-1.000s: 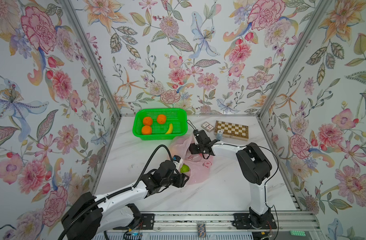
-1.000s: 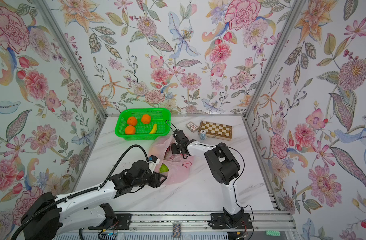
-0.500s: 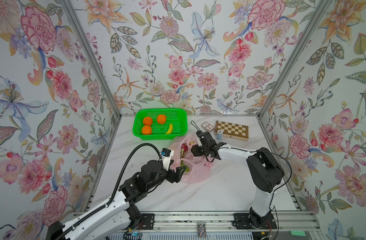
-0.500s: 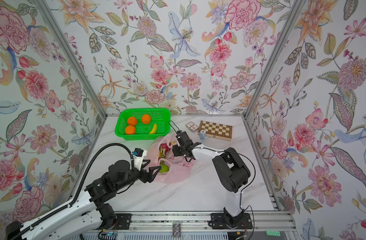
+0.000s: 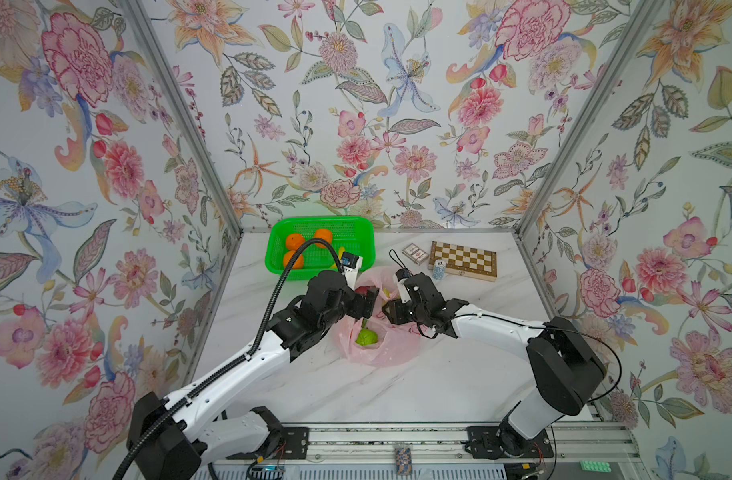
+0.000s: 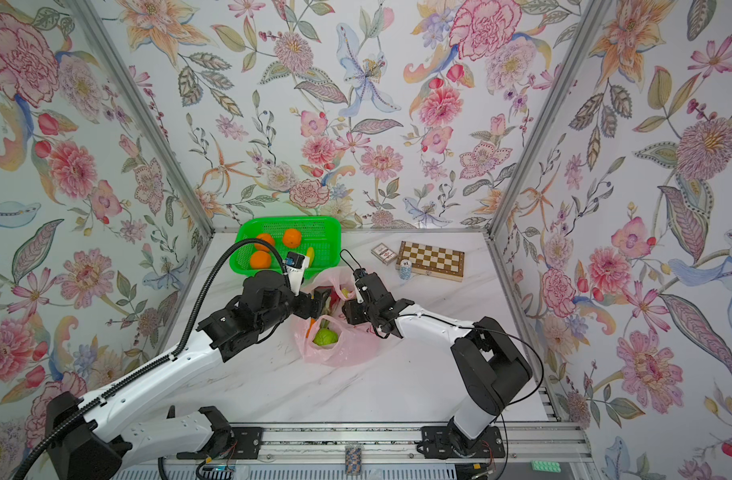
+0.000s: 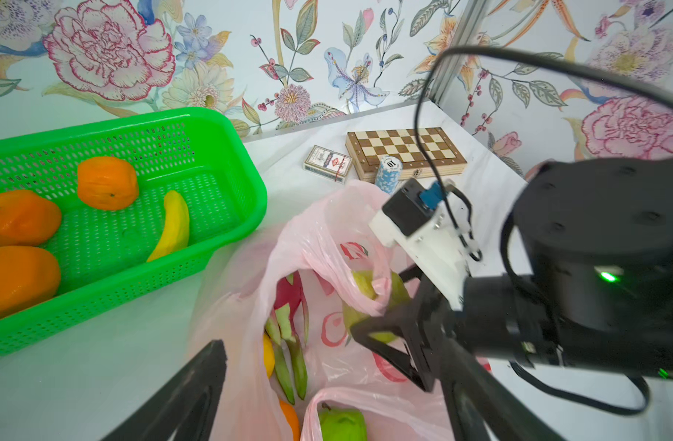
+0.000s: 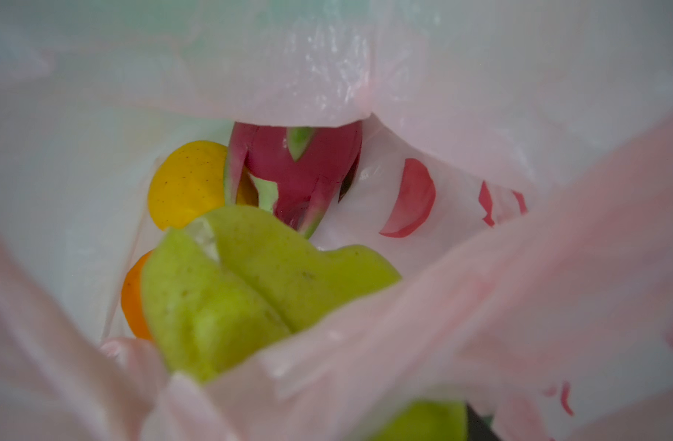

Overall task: Untie the knot of the plastic bag and take out the fruit
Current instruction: 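Grasp the green pear-shaped fruit in the bag with the right gripper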

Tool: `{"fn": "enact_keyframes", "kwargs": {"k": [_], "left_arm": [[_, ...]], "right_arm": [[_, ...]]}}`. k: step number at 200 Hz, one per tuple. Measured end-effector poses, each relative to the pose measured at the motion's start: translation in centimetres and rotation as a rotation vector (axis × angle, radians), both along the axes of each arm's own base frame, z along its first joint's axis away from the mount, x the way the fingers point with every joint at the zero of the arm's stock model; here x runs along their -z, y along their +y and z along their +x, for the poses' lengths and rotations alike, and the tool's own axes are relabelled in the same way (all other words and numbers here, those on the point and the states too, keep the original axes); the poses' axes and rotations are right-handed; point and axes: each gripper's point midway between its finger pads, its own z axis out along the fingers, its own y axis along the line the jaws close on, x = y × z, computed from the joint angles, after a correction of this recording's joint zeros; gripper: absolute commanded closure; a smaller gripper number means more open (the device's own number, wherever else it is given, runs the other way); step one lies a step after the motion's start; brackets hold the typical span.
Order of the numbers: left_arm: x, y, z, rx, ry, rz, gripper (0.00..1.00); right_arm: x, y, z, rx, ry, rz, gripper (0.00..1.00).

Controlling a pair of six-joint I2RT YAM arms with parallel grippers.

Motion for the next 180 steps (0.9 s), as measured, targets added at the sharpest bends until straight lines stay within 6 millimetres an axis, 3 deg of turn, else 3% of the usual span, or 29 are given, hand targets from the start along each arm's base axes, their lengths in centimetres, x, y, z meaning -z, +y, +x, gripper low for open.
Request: {"fn": "enact_keyframes", "kwargs": {"k": [37, 81, 124, 180], "left_arm": [[0.4, 0.4, 4.1, -0.053, 0.018, 0.02, 0.14], [2.4, -0.4, 7.0, -0.054, 0.07, 0.029, 0.2], [5.5, -1.5, 7.7, -0.037, 0.147, 0.027, 0.22], [5.5, -1.9, 7.7, -0.029, 0.148, -0.009, 0.2]], "right_arm": [[-1.2, -0.1, -1.8, -0.027, -0.025, 0.029, 0.5], [-1.4, -0.9, -3.8, -0.045, -0.037, 0.046, 0.5], [-2.8, -0.4, -4.9, -0.071, -0.07, 0.082, 0.5], [-7.3, -1.2, -5.8, -0.051, -0.155, 0.202, 0.53]]}}
